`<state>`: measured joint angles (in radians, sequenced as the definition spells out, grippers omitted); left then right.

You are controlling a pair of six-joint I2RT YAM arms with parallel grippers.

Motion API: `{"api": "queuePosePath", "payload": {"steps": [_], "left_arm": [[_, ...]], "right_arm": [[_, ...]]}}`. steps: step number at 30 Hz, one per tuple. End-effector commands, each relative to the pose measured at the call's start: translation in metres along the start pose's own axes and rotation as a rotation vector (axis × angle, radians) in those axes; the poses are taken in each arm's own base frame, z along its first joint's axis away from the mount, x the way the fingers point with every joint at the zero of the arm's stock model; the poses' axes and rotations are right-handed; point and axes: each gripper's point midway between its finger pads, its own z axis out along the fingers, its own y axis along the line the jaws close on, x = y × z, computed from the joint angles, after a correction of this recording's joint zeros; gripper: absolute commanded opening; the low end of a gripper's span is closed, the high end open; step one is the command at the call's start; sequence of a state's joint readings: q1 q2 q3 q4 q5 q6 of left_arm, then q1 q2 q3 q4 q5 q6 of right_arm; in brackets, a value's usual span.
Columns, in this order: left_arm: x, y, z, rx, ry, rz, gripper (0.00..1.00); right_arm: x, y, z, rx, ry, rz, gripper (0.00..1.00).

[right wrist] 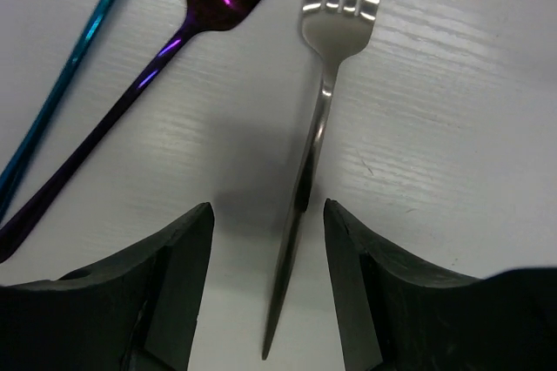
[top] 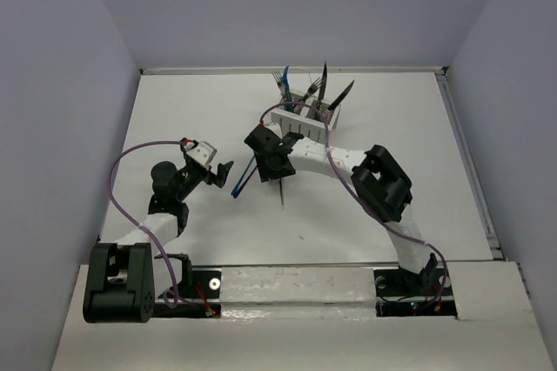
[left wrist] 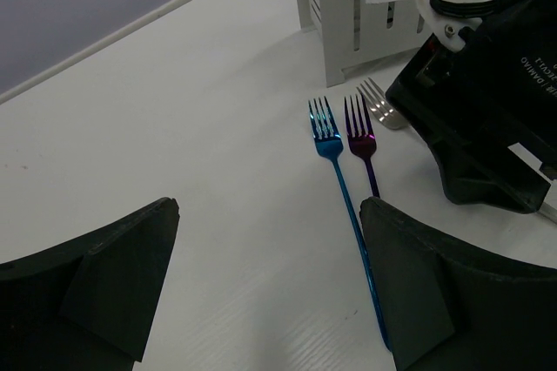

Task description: Sort the eating utensils into containers

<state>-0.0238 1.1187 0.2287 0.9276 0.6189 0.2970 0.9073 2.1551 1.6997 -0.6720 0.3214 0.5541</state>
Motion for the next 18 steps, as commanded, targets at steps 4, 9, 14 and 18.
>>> {"api": "queuePosePath", "payload": {"steps": [4, 9, 14, 18], "left_arm": [[-0.018, 0.006, 0.000, -0.017, -0.065, 0.051, 0.99], [-0.017, 0.007, 0.000, -0.023, -0.063, 0.048, 0.99], [-0.018, 0.007, 0.000, -0.023, -0.064, 0.047, 0.99], [-0.018, 0.007, 0.000, -0.022, -0.064, 0.049, 0.99]], "right_arm": [[0.005, -0.035, 0.032, 0.091, 0.092, 0.035, 0.56], [-0.004, -0.041, 0.041, 0.095, 0.075, 0.030, 0.40], [0.002, -0.044, 0.037, 0.086, 0.082, 0.027, 0.08], [0.015, -0.055, 0.025, 0.097, 0.090, 0.031, 0.00]]}}
